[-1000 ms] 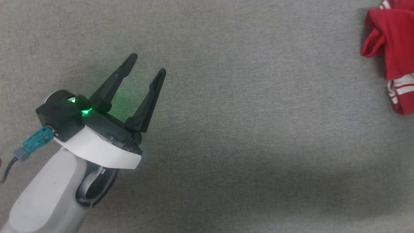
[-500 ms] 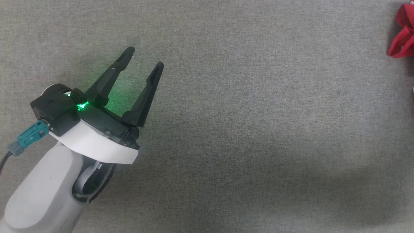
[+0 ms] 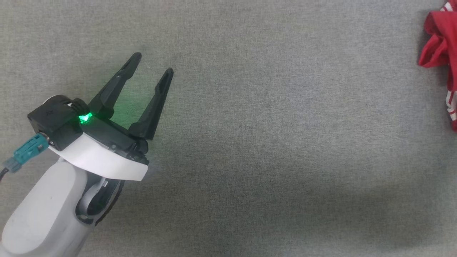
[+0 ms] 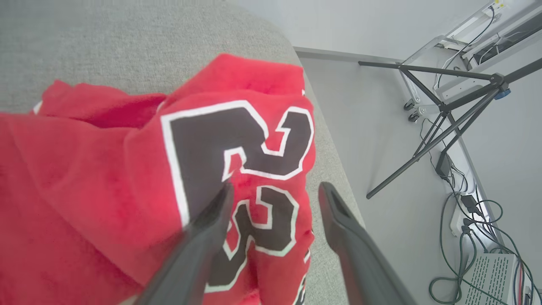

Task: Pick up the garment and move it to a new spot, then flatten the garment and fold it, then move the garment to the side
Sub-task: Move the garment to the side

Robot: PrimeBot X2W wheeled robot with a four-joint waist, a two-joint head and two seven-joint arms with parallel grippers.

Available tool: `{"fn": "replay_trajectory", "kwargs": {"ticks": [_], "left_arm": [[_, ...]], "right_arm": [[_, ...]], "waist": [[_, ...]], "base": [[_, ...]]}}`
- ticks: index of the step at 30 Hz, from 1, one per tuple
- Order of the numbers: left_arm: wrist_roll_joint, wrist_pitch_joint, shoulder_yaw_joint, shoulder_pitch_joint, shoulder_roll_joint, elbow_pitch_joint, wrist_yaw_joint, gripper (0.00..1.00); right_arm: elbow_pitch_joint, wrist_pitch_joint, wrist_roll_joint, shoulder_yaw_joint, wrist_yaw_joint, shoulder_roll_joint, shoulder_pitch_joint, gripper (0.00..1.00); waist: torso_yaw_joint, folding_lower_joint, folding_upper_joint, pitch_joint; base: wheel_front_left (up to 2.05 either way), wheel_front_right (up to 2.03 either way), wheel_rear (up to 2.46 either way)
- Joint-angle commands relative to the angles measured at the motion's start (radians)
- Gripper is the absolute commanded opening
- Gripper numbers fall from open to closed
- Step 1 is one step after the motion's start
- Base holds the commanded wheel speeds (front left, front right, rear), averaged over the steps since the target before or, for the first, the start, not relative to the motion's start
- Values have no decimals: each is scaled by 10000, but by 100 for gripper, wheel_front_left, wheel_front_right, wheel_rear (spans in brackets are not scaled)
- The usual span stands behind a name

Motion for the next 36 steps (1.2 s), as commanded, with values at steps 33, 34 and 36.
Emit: {"fn": "replay_trajectory", "kwargs": {"ticks": [33, 34, 36], "left_arm": [[-173, -44, 1252, 1939, -429, 542, -18, 100], [-169, -44, 1297, 1989, -444, 556, -18, 100], [-167, -44, 1376, 2056, -464, 573, -18, 100]], "right_arm": [[1688, -1263, 1191, 1239, -26, -263, -443, 100], [1788, -1362, 1256, 1304, -26, -293, -459, 100], [1962, -1549, 1430, 1442, -26, -269, -466, 100]], "waist": [[771, 0, 0, -2186], [804, 0, 0, -2243], [875, 0, 0, -2353]], "base": [[0, 0, 0], [0, 0, 0], [0, 0, 0]]}}
